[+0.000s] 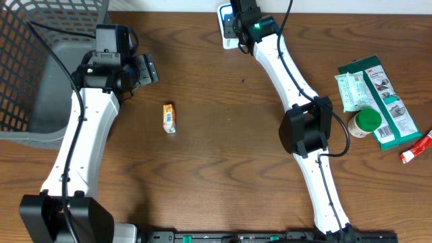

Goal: Scan the item barcode
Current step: 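Hold the tissue pack barcode against the scanner face, then carry the tissue pack right and set it beside the jar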

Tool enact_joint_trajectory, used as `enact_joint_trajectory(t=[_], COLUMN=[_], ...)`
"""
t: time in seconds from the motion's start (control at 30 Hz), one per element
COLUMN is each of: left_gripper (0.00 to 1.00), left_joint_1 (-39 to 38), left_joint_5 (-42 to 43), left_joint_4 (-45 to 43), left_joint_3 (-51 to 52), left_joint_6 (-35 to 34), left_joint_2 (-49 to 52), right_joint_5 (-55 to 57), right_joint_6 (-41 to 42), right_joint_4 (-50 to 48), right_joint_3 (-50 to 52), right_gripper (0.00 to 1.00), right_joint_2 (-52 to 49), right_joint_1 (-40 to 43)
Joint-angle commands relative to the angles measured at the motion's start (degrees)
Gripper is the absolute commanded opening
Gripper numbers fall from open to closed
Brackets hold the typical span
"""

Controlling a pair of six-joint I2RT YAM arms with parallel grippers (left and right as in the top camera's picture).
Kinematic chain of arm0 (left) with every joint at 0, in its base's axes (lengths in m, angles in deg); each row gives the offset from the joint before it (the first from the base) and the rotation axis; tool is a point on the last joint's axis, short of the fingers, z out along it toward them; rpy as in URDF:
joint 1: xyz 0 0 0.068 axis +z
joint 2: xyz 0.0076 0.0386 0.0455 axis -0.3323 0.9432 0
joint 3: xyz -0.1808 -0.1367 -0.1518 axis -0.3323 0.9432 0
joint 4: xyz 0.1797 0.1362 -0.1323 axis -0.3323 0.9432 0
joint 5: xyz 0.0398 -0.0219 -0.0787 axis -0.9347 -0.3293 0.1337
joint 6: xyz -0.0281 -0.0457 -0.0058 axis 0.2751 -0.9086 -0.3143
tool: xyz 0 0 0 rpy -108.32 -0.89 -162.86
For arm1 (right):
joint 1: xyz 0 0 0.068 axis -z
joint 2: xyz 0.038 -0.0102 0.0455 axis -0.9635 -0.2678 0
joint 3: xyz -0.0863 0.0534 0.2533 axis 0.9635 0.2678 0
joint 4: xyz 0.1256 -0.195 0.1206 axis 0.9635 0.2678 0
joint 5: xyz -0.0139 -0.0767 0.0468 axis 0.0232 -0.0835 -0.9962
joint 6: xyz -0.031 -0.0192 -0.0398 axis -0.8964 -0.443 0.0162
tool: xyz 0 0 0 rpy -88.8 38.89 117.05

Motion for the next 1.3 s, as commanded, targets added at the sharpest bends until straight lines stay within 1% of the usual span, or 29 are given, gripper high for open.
enact_joint_trajectory(t=[0.0, 0.5, 0.7, 0.8, 0.87, 0.97, 1.07, 1.27], left_gripper=[0.85, 0.85, 0.85, 0.85, 0.85, 0.85, 0.85, 0.85], left_joint_1=[0.2, 0.2, 0.2, 0.2, 0.2, 0.2, 0.2, 0.2], left_joint_5=[-0.7, -0.7, -0.7, -0.7, -0.7, -0.7, -0.7, -0.7], left_joint_4=[0.2, 0.2, 0.2, 0.2, 0.2, 0.2, 0.2, 0.2], left_joint_3=[-0.8, -0.8, -0.8, -0.8, -0.8, -0.8, -0.8, -0.8], left_joint_6=[0.6, 0.6, 0.6, 0.6, 0.6, 0.6, 0.6, 0.6], left_joint_2=[-0.6, -0.6, -0.6, -0.6, -0.6, -0.6, -0.6, -0.6], right_joint_5=[2.3, 2.2, 0.1, -0.3, -0.3, -0.3, -0.3, -0.3], right_joint_6=[-1.2, -2.6, -3.0, -4.3, -4.6, -7.9, -11.0, -13.4], right_joint_4=[-0.4, 0.9, 7.8, 13.0, 18.2, 28.4, 36.6, 48.2], right_joint_3=[0.4, 0.4, 0.4, 0.4, 0.4, 0.4, 0.4, 0.4], right_gripper=[0.01, 0.01, 0.01, 0.01, 0.01, 0.01, 0.01, 0.01], right_joint_2=[-0.9, -0.8, 4.9, 9.6, 12.6, 16.6, 18.6, 18.8], right_joint_1=[-0.3, -0.3, 0.7, 1.0, 1.1, 1.3, 2.0, 5.1])
